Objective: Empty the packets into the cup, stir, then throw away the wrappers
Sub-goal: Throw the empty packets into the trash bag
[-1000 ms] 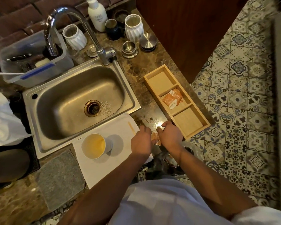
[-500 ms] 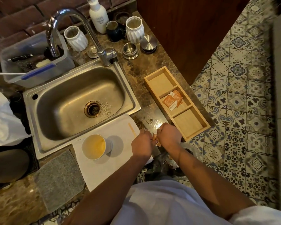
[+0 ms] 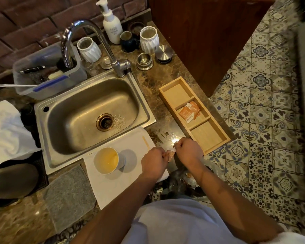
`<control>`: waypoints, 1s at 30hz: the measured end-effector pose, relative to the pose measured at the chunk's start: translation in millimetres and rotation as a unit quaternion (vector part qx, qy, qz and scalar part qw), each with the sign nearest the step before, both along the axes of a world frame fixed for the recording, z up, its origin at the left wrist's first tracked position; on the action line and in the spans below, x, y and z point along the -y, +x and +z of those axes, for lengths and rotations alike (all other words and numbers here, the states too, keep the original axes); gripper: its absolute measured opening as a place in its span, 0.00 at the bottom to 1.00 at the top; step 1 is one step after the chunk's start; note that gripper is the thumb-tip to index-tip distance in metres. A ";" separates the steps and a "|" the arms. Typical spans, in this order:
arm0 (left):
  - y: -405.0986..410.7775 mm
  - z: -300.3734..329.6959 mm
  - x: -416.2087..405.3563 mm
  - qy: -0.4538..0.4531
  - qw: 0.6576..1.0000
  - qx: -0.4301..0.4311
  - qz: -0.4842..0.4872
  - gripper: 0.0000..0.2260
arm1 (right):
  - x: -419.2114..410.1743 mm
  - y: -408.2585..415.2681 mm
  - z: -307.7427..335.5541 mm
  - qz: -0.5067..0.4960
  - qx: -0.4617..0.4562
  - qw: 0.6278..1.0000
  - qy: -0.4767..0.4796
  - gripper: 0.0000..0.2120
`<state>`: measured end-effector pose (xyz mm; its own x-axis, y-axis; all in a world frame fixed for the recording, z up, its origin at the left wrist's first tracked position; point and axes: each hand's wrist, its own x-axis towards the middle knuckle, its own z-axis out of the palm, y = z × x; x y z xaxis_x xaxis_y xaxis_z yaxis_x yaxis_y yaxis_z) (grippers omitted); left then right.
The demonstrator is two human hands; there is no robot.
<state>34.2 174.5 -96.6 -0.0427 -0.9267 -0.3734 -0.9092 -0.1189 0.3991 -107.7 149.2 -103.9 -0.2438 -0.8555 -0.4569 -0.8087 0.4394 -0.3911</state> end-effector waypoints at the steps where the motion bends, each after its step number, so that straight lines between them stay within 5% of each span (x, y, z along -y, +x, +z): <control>1: 2.2 3.7 0.4 -0.004 1.000 0.001 0.001 0.09 | 0.7 -1.2 3.2 -0.008 0.004 1.000 -0.009 0.11; 6: 9.5 21.2 5.9 -0.006 0.999 -0.037 0.030 0.08 | 10.7 -9.8 24.6 -0.039 0.032 0.997 -0.055 0.12; 14: 19.6 49.4 17.9 0.010 0.976 -0.186 0.114 0.08 | 25.0 -17.6 59.6 -0.093 0.235 0.964 -0.084 0.10; 21: 23.6 66.1 12.5 -0.015 0.953 -0.282 0.111 0.10 | 2.1 -24.2 83.2 -0.101 0.310 0.937 -0.123 0.13; 30: 46.7 88.2 -0.7 -0.024 0.944 -0.323 0.056 0.12 | -46.1 -22.4 101.5 -0.217 0.465 0.847 -0.141 0.04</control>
